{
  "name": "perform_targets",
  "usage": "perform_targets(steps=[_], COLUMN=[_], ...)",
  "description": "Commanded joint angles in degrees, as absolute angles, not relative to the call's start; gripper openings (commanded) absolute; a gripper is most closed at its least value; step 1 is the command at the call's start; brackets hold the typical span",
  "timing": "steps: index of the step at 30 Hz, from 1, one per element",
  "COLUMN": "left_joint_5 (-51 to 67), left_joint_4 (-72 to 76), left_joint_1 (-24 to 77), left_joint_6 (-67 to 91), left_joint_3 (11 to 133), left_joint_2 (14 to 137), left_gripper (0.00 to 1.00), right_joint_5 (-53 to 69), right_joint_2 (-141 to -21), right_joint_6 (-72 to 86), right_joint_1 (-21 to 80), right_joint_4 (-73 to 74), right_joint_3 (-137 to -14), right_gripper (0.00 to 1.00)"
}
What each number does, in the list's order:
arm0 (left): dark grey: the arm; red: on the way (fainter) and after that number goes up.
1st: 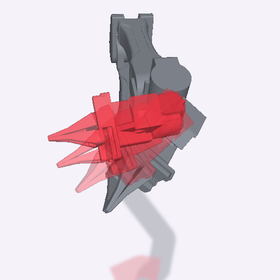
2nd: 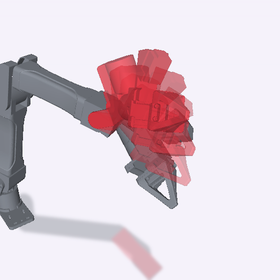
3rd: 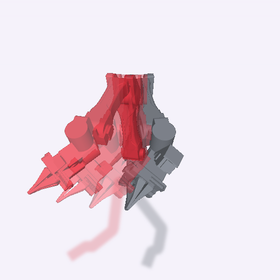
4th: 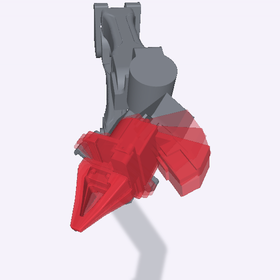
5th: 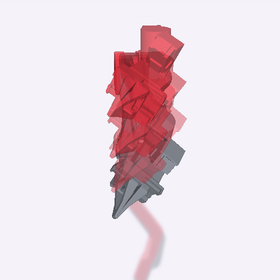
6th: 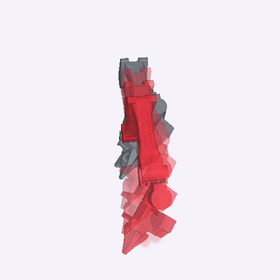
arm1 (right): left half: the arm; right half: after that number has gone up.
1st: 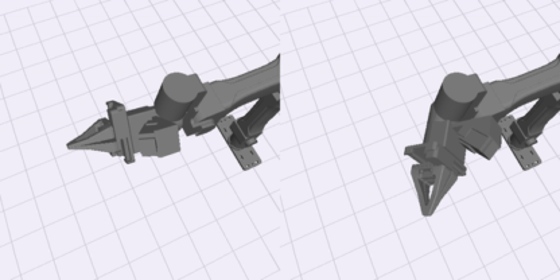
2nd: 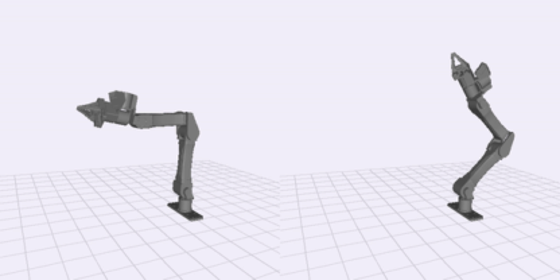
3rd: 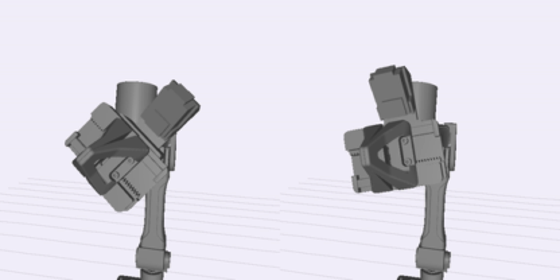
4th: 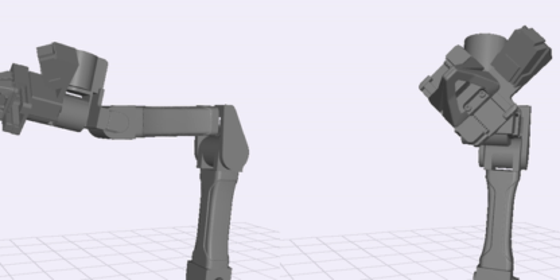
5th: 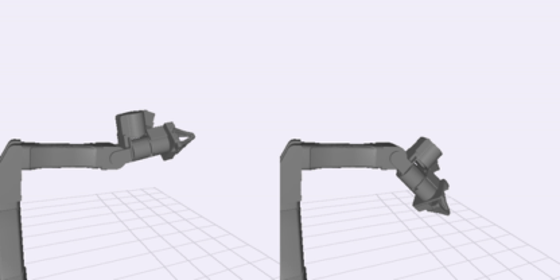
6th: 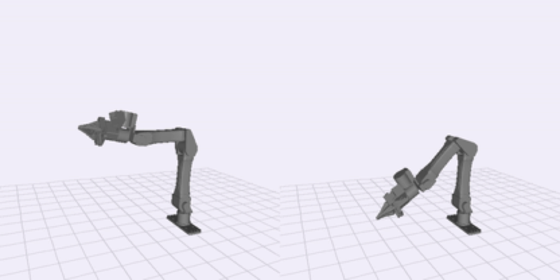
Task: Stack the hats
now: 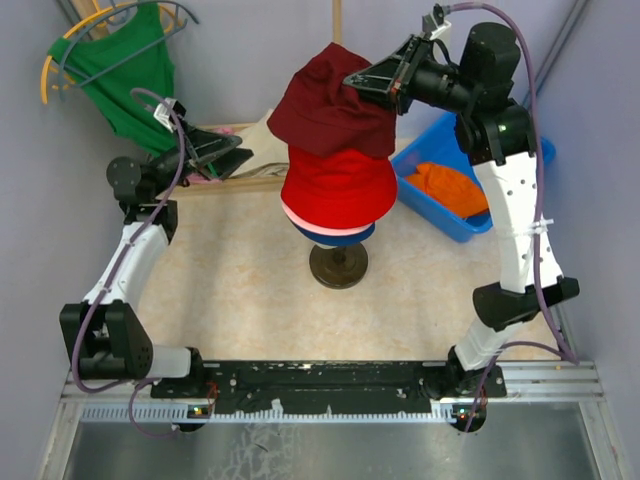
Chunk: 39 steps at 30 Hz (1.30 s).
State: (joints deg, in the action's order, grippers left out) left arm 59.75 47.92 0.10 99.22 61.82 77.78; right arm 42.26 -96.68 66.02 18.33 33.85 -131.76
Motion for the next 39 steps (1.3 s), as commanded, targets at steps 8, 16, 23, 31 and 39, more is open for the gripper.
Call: perform_targets(steps=[8, 16, 23, 31, 39], left_joint_5=[46.15, 43.7, 43.54, 44.0, 44.07], left_joint_4=[63.09, 60.86, 59.69, 59.73, 57.47], left_joint_1=[10.6, 13.05, 13.56, 15.46, 15.4], left_joint_6=[118.91, 117.23, 115.73, 113.56, 110.65], left_joint_3=[63.14, 68.83, 71.76, 75.95, 75.87], left_joint_2=[80.54, 83.98, 86.15, 91.1, 91.34], left_gripper=[0.68, 0.68, 0.69, 0.45, 0.17], right_joint_5=[43.75, 44.12, 44.43, 44.69, 44.95], right_joint_2=[-91.75, -90.71, -90.38, -88.86, -88.1], right_joint_6=[64.89, 64.58, 64.08, 64.07, 63.4], right_joint_1=[19.07, 19.67, 20.12, 20.39, 20.39], right_joint_4=[29.03, 27.75, 27.85, 27.12, 27.61], right_joint_3=[-130.45, -128.06, -127.11, -124.31, -123.24], right_gripper=[0.0, 0.0, 0.0, 0.0, 0.0])
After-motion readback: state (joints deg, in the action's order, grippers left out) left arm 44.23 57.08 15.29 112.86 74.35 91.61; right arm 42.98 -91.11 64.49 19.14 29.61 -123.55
